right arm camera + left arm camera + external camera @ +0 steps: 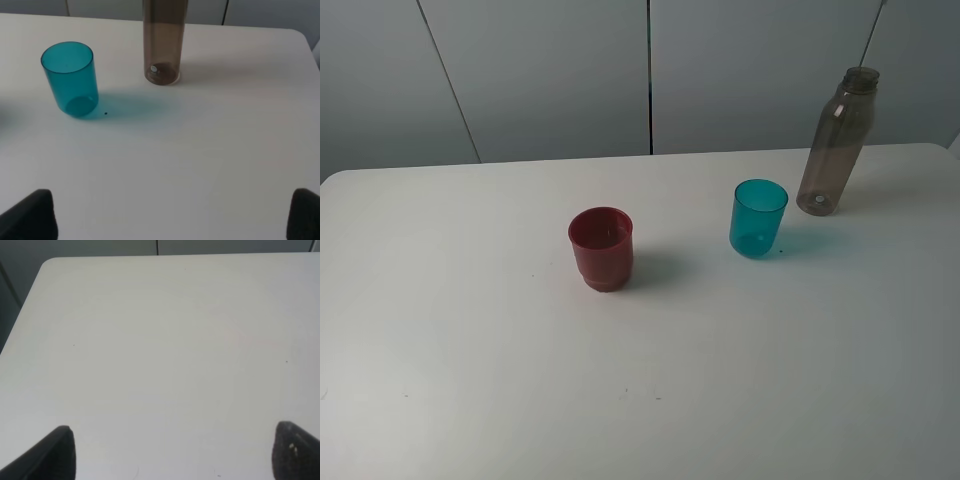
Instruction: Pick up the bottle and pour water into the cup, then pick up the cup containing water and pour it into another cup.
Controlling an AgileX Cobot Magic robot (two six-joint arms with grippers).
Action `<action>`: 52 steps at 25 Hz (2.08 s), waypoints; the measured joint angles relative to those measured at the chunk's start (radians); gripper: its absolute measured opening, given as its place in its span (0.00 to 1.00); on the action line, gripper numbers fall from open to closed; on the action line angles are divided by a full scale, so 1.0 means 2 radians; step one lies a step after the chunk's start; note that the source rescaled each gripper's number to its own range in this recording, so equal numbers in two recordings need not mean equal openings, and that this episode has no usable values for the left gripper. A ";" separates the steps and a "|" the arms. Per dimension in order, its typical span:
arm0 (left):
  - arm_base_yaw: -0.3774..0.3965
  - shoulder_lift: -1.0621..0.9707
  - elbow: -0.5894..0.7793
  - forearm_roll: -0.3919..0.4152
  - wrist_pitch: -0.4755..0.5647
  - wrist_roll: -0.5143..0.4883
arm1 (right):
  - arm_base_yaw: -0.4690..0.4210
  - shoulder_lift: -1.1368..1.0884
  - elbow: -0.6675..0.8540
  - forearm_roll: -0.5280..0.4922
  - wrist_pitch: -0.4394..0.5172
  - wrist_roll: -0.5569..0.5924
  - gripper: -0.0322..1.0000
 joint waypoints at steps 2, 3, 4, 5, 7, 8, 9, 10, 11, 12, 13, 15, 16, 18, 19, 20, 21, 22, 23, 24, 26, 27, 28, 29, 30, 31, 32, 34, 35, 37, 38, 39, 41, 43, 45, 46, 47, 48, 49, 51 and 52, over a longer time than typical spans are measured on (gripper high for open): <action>0.000 0.000 0.000 0.000 0.000 0.000 | -0.002 0.000 0.000 0.000 0.000 0.000 1.00; 0.000 0.000 0.000 0.000 0.000 0.000 | -0.002 0.000 0.000 0.000 0.000 -0.001 1.00; 0.000 0.000 0.000 0.000 0.000 0.000 | -0.002 0.000 0.000 0.000 0.000 -0.001 1.00; 0.000 0.000 0.000 0.000 0.000 0.000 | -0.003 0.000 0.000 0.000 0.000 -0.001 1.00; 0.000 0.000 0.000 0.000 0.000 0.000 | -0.005 0.000 0.000 0.000 0.000 -0.001 1.00; 0.000 0.000 0.000 0.000 0.000 0.000 | -0.010 0.000 0.000 0.000 0.000 -0.002 1.00; 0.000 0.000 0.000 0.000 0.000 0.000 | -0.014 0.000 0.000 0.001 0.000 -0.003 1.00; 0.000 0.000 0.000 0.000 0.000 0.000 | -0.020 -0.001 0.000 0.002 0.000 -0.006 1.00; 0.000 0.000 0.000 0.000 0.000 0.000 | -0.024 -0.002 0.000 0.004 0.000 -0.008 1.00; 0.000 0.000 0.000 0.000 0.000 0.000 | -0.026 -0.006 0.000 0.006 0.000 -0.009 1.00; 0.000 0.000 0.000 0.000 0.000 0.000 | -0.026 -0.011 0.000 0.008 0.000 -0.009 1.00; 0.000 0.000 0.000 0.000 0.000 0.000 | -0.026 -0.017 0.000 0.008 0.001 -0.009 1.00; 0.000 0.000 0.000 0.000 0.000 0.000 | -0.026 -0.018 0.000 0.008 0.001 -0.009 1.00; 0.000 0.000 0.000 0.000 0.000 -0.001 | -0.026 -0.018 0.000 0.008 0.001 -0.009 1.00; 0.000 0.000 0.000 0.000 0.000 -0.001 | -0.026 -0.018 0.000 0.008 0.001 -0.010 1.00; 0.000 0.000 0.000 0.000 0.000 -0.001 | -0.026 -0.018 0.000 0.008 0.001 -0.010 1.00; 0.000 0.000 0.000 0.000 0.000 -0.001 | -0.026 -0.018 0.000 0.008 0.001 -0.010 1.00; 0.000 0.000 0.000 0.000 0.000 -0.001 | -0.026 -0.018 0.000 0.008 0.001 -0.010 1.00; 0.000 0.000 0.000 0.000 0.000 -0.001 | -0.026 -0.018 0.000 0.008 0.001 -0.010 1.00; 0.000 0.000 0.000 0.000 0.000 -0.001 | -0.026 -0.018 0.000 0.008 0.001 -0.010 1.00; 0.000 0.000 0.000 0.000 0.000 -0.001 | -0.026 -0.018 0.000 0.008 0.001 -0.010 1.00; 0.000 0.000 0.000 0.000 0.000 -0.001 | -0.026 -0.018 0.000 0.008 0.001 -0.010 1.00; 0.000 0.000 0.000 0.000 0.000 -0.001 | -0.026 -0.018 0.000 0.008 0.001 -0.010 1.00; 0.000 0.000 0.000 0.000 0.000 -0.001 | -0.026 -0.018 0.000 0.008 0.001 -0.010 1.00; 0.000 0.000 0.000 0.000 0.000 -0.001 | -0.026 -0.020 0.000 0.008 0.001 -0.010 1.00; 0.000 0.000 0.000 0.000 0.000 -0.001 | -0.026 -0.019 0.000 0.008 0.001 -0.010 1.00; 0.000 0.000 0.000 0.000 0.000 -0.001 | -0.028 -0.019 0.000 0.008 0.001 -0.011 1.00; 0.000 0.000 0.000 0.000 0.000 -0.001 | -0.035 -0.019 0.000 0.008 0.001 -0.011 1.00; 0.000 0.000 0.000 0.000 0.000 -0.001 | -0.041 -0.019 0.000 0.008 0.001 -0.011 1.00; 0.000 0.000 0.000 0.000 0.000 -0.001 | -0.056 -0.019 0.000 0.008 0.001 -0.011 1.00; 0.000 0.000 0.000 0.000 0.000 -0.001 | -0.062 -0.019 0.000 0.008 0.001 -0.011 1.00; 0.000 0.000 0.000 0.000 0.000 -0.001 | -0.067 -0.019 0.000 0.008 0.001 -0.011 1.00; 0.000 0.000 0.000 0.000 0.000 -0.001 | -0.070 -0.019 0.000 0.008 0.001 -0.011 1.00; 0.000 0.000 0.000 0.000 0.000 -0.001 | -0.071 -0.019 0.000 0.008 0.001 -0.011 1.00; 0.000 0.000 0.000 0.000 0.000 -0.001 | -0.071 -0.019 0.000 0.008 0.001 -0.011 1.00; 0.000 0.000 0.000 0.000 0.000 -0.001 | -0.071 -0.019 0.000 0.008 0.001 -0.011 1.00; 0.000 0.000 0.000 0.000 0.000 -0.001 | -0.071 -0.019 0.000 0.008 0.001 -0.011 1.00; 0.000 0.000 0.000 0.000 0.000 -0.001 | -0.071 -0.019 0.000 0.008 0.001 -0.011 1.00; 0.000 0.000 0.000 0.000 0.000 -0.001 | -0.071 -0.019 0.000 0.008 0.001 -0.011 1.00; 0.000 0.000 0.000 0.000 0.000 -0.001 | -0.069 -0.019 0.000 0.008 0.001 -0.012 1.00; 0.000 0.000 0.000 0.000 0.000 -0.001 | -0.063 -0.019 0.000 0.008 0.001 -0.012 1.00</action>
